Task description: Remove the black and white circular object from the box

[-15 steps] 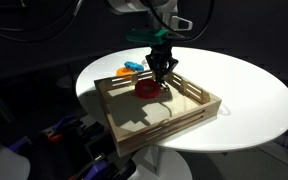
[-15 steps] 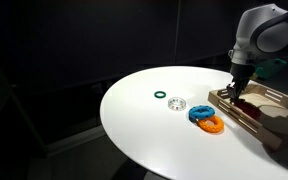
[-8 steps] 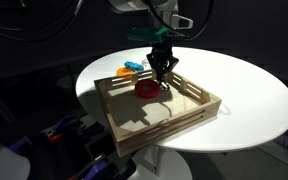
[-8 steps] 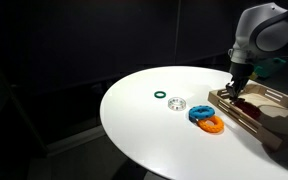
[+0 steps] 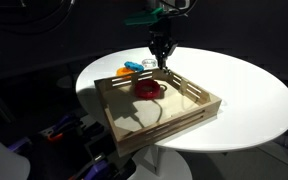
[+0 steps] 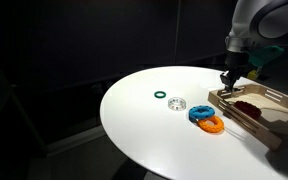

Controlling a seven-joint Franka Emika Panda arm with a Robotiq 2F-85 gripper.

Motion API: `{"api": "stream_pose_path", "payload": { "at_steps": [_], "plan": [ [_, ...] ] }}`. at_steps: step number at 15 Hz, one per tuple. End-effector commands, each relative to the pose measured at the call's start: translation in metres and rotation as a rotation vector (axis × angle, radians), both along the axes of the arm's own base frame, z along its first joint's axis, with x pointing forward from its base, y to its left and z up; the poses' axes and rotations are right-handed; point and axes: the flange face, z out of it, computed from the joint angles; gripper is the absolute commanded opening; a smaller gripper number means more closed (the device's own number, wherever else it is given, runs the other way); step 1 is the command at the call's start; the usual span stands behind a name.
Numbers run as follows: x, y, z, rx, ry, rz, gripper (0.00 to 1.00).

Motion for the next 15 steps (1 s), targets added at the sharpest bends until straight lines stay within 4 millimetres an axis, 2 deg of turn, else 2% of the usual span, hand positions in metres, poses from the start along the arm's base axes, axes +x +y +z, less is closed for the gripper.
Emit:
{"api": "stream_pose_path", "payload": {
  "at_steps": [1,8,11,15],
  "plan": [
    [0.003,0.021,0.028,-0.027,-0.025,0.005,0.06],
    [-0.004,0.079,0.049,0.004,-0.074,0.121,0.06],
    [-0.009,0.104,0.048,0.019,-0.089,0.172,0.06],
    [-0.016,0.127,0.042,0.025,-0.081,0.225,0.06]
  ]
}}
